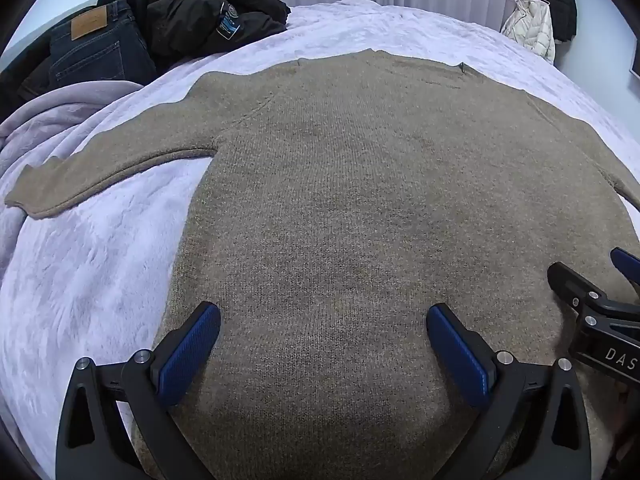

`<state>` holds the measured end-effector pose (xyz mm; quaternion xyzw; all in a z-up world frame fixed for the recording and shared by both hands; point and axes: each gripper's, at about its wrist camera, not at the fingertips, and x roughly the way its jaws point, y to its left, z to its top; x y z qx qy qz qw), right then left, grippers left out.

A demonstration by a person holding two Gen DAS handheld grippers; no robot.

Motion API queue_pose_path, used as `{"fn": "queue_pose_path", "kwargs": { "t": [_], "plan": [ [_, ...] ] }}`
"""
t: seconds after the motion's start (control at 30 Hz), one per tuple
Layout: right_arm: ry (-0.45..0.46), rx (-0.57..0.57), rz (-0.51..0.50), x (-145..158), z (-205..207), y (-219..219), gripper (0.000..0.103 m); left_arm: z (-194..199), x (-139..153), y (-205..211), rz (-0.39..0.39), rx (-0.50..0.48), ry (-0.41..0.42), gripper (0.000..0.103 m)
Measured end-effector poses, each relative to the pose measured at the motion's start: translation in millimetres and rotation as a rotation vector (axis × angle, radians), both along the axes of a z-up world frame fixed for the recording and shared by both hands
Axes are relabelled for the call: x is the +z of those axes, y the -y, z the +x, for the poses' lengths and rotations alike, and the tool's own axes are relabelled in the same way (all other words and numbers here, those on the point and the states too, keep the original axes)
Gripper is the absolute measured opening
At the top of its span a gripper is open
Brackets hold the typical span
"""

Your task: Fold small clothes

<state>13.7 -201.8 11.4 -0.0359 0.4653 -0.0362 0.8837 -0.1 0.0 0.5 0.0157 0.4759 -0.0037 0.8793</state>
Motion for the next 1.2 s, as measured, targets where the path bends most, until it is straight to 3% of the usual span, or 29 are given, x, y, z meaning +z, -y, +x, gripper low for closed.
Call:
{"fn": "queue_pose_path", "kwargs": {
  "t": [0.33,1.2],
  "plan": [
    [0.000,0.000,-0.006,-1,0,-3,0.103,14,6,-13,-0.011,-0.010,-0.022,0.103],
    [-0.017,-0.003,-0.021,0,1,-3,0.103,-3,3,0,0.038,0.016,0.028,0.103]
  ]
}}
